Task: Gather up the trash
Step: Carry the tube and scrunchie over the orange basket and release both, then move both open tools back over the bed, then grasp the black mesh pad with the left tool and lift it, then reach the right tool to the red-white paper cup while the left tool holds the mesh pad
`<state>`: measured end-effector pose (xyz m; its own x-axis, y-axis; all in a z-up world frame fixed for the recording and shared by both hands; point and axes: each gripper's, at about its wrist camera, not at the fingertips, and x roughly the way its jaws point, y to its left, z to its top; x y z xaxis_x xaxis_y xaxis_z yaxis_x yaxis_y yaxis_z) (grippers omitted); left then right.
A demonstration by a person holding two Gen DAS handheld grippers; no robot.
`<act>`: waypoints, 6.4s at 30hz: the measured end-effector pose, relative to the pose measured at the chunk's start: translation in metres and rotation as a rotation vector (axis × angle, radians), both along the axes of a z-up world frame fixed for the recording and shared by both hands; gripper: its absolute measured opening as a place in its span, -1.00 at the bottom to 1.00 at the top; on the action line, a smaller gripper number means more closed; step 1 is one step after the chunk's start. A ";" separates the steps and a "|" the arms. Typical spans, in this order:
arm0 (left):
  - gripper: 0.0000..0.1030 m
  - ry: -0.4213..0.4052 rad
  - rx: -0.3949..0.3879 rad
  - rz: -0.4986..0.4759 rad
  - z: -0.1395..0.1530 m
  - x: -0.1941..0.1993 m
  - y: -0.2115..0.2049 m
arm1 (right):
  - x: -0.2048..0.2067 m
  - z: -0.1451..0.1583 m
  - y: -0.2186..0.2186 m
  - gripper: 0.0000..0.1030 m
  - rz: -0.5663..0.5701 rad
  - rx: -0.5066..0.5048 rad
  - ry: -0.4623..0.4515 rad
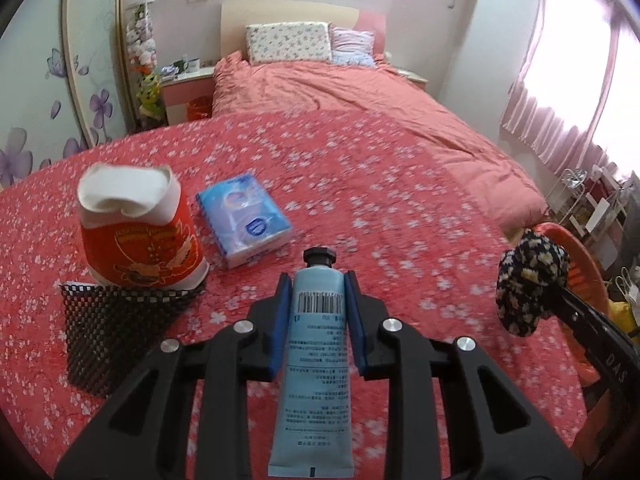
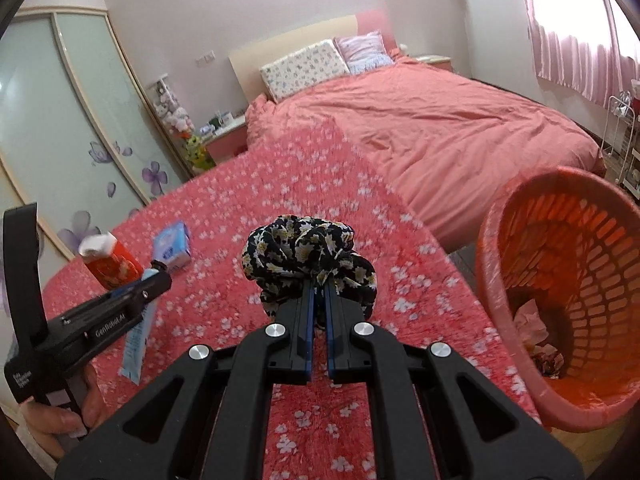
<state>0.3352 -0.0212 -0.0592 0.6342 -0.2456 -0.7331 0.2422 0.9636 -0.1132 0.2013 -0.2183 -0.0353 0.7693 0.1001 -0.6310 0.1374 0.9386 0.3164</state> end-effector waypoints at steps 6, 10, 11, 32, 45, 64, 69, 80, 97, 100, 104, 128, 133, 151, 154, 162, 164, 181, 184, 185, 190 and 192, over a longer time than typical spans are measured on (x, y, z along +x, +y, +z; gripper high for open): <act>-0.48 -0.041 -0.035 -0.037 0.030 -0.023 -0.011 | -0.020 0.023 -0.009 -0.91 -0.029 -0.008 -0.063; -0.48 -0.072 -0.046 -0.072 0.050 -0.039 -0.023 | -0.033 0.035 -0.018 -0.91 -0.058 -0.015 -0.098; -0.49 -0.077 -0.050 -0.080 0.055 -0.042 -0.026 | -0.037 0.036 -0.020 -0.91 -0.065 -0.016 -0.105; -0.48 -0.119 -0.123 -0.334 0.093 -0.098 -0.157 | -0.098 0.056 -0.114 -0.91 -0.306 -0.044 -0.211; -0.48 -0.063 -0.151 -0.488 0.070 -0.110 -0.252 | -0.110 0.037 -0.167 -0.91 -0.434 -0.004 -0.201; -0.33 0.028 -0.129 -0.498 0.023 -0.074 -0.309 | -0.099 0.003 -0.208 -0.61 -0.432 0.143 -0.129; -0.25 0.026 -0.105 -0.447 0.016 -0.064 -0.293 | -0.099 0.001 -0.205 -0.29 -0.428 0.161 -0.112; -0.03 -0.039 -0.047 -0.321 0.025 -0.064 -0.214 | -0.095 0.016 -0.187 -0.28 -0.417 0.088 -0.094; 0.16 -0.086 0.042 -0.042 0.024 -0.076 -0.049 | -0.069 0.025 -0.101 -0.28 -0.230 -0.022 -0.054; 0.17 -0.080 0.053 0.024 0.020 -0.074 -0.019 | -0.062 0.024 -0.081 -0.26 -0.184 -0.042 -0.042; 0.17 -0.067 0.055 0.109 0.017 -0.070 0.024 | -0.054 0.022 -0.056 -0.17 -0.127 -0.052 -0.030; 0.30 0.075 0.029 0.289 -0.019 -0.014 0.131 | -0.022 0.002 0.044 -0.17 0.080 -0.121 0.065; 0.10 0.076 0.073 0.289 -0.026 -0.007 0.125 | -0.020 0.000 0.051 -0.17 0.089 -0.129 0.076; -0.82 -0.013 0.027 0.312 0.004 -0.047 0.189 | -0.010 0.000 0.090 -0.17 0.163 -0.132 0.083; -0.82 0.000 -0.018 0.322 0.006 -0.049 0.208 | -0.010 0.000 0.100 -0.17 0.184 -0.140 0.082; -0.82 0.005 0.024 0.423 0.001 -0.047 0.235 | -0.007 0.006 0.109 -0.17 0.204 -0.141 0.070; -0.82 0.017 0.037 0.447 -0.006 -0.046 0.241 | -0.006 0.008 0.111 -0.17 0.210 -0.133 0.068; -0.76 0.062 -0.017 0.486 -0.023 -0.039 0.269 | 0.093 0.050 0.213 -0.17 0.297 -0.063 -0.003; -0.75 0.062 -0.016 0.486 -0.023 -0.038 0.269 | 0.116 0.046 0.228 -0.17 0.283 -0.080 0.026; -0.75 0.063 -0.020 0.486 -0.023 -0.038 0.269 | 0.124 0.042 0.231 -0.17 0.272 -0.088 0.042; -0.74 0.065 -0.051 0.485 -0.025 -0.041 0.274 | 0.125 0.026 0.229 -0.16 0.274 -0.105 0.089; -0.74 0.065 -0.059 0.485 -0.025 -0.042 0.275 | 0.110 0.029 0.225 -0.16 0.293 -0.111 0.076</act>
